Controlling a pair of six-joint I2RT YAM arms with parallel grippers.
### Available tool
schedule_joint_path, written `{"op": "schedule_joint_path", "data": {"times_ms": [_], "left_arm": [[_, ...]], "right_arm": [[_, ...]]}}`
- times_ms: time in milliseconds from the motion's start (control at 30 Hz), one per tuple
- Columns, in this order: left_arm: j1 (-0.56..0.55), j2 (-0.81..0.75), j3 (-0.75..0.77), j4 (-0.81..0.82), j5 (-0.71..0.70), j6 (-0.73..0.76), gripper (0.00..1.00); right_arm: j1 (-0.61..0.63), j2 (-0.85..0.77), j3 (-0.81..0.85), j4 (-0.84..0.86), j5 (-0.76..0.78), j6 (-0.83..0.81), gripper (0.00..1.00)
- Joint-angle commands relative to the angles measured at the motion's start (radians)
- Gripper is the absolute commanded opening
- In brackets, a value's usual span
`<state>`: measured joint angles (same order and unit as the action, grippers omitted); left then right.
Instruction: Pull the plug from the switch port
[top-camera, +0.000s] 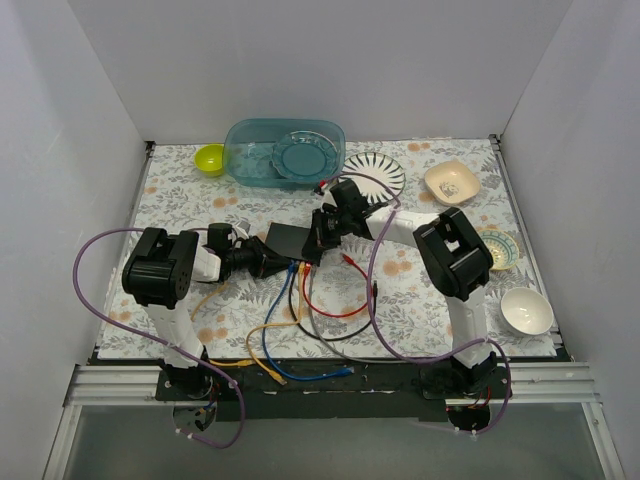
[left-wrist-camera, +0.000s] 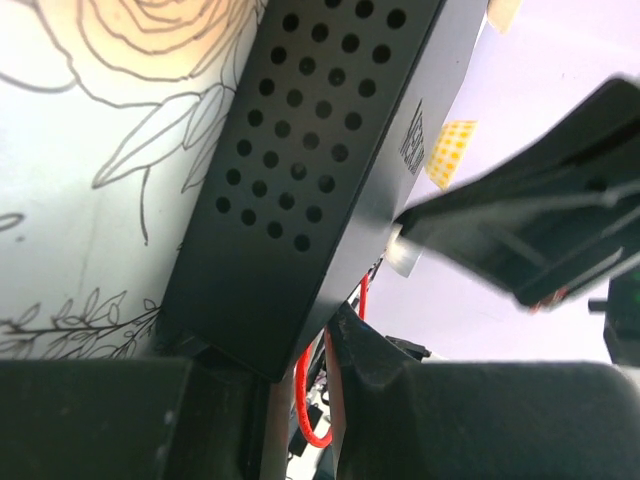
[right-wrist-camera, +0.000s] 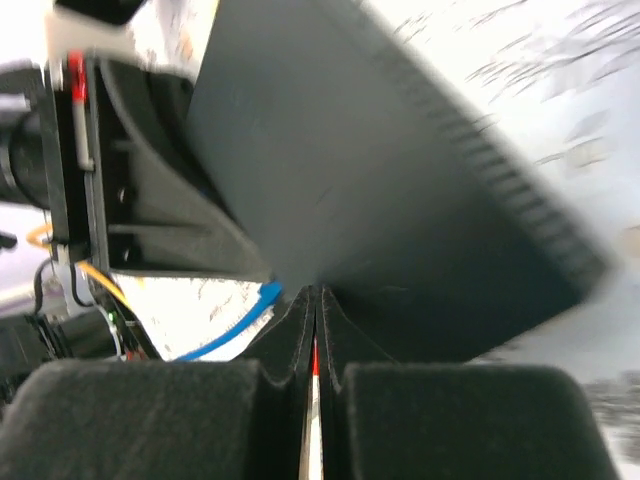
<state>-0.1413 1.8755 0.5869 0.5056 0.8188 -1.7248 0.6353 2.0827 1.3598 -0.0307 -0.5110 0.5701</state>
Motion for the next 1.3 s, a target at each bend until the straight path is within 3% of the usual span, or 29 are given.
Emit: {"op": "schedule_joint_path", "data": {"times_ms": [0, 433, 867, 1000, 1133, 1267], "left_arm": [[-0.014, 0.045, -0.013, -0.101, -0.168, 0.059, 0.00], [-0.014, -0.039, -0.038, -0.205, -0.164, 0.103, 0.00], [-0.007, -0.173, -0.101, -0.309, -0.181, 0.136, 0.00], [0.028, -0.259, -0.096, -0.360, -0.210, 0.133, 0.00], [0.110, -0.381, -0.049, -0.534, -0.288, 0.157, 0.00], [0.189, -0.493, 0.013, -0.708, -0.430, 0.180, 0.00]], "right_arm": [[0.052, -0.020, -0.033, -0.063, 0.035, -0.042, 0.04], [0.041, 0.112, 0.038, -0.104, 0.025, -0.030, 0.03], [0.017, 0.085, 0.041, -0.084, 0.008, -0.013, 0.03], [0.017, -0.010, -0.033, 0.015, -0.015, -0.007, 0.03], [0.009, -0.091, -0.042, 0.057, 0.000, -0.003, 0.05], [-0.016, -0.063, -0.007, 0.045, 0.014, 0.028, 0.06]]}}
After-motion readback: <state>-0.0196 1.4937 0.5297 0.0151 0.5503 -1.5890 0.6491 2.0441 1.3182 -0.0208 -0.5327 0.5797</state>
